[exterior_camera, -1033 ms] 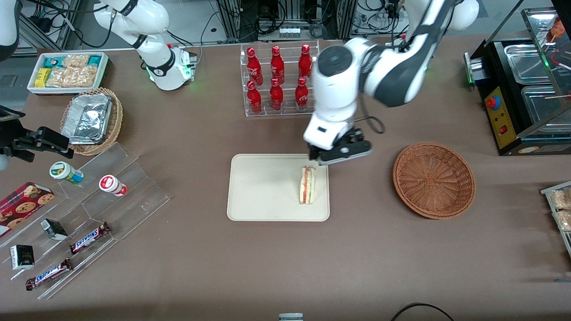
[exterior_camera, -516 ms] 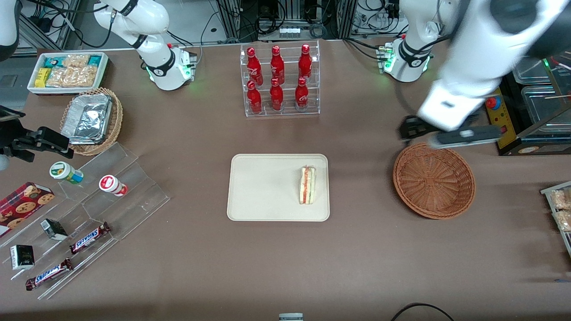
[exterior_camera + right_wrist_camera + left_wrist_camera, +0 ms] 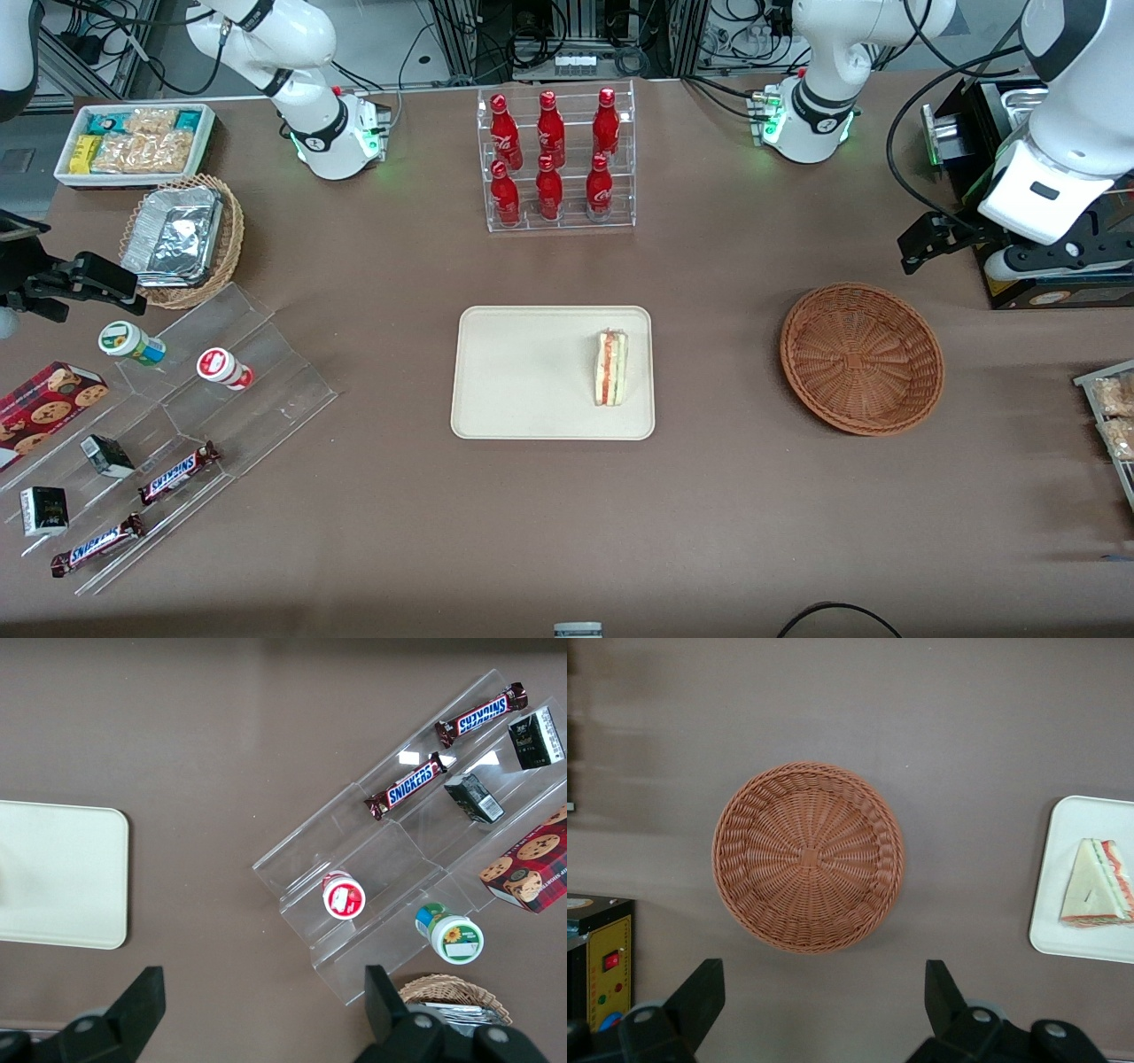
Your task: Place sandwich from basket to tray
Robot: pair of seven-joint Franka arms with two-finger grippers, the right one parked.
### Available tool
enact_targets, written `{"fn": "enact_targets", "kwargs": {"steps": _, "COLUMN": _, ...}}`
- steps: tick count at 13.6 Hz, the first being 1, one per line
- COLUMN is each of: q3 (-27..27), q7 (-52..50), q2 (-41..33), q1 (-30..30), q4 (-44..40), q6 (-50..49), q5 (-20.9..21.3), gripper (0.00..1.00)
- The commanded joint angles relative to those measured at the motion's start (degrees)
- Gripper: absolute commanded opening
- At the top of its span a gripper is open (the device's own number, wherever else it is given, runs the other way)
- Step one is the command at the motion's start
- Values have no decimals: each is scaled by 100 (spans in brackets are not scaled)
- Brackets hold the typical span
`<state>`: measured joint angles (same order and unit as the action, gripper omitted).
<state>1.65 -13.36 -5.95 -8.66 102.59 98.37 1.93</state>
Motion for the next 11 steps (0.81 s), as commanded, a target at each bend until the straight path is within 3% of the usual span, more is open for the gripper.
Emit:
{"fn": "enact_targets", "kwargs": {"steps": 1, "q3": 54, "q7": 105, "q2": -161, "q1": 136, "q4": 130, "q6": 68, "q5": -88, "gripper": 100}}
{"fn": "enact_targets", "kwargs": {"steps": 6, "q3": 143, "q7": 149, "q2": -56, "q1": 136, "q4": -282, "q6": -63, "q5": -62, "gripper": 100}}
{"fn": "enact_targets", "kwargs": {"steps": 11, "q3": 512, "q7": 957, "q2": 41, "q1": 128, "q4": -556, "q6": -231, "q5": -97, "gripper": 100}}
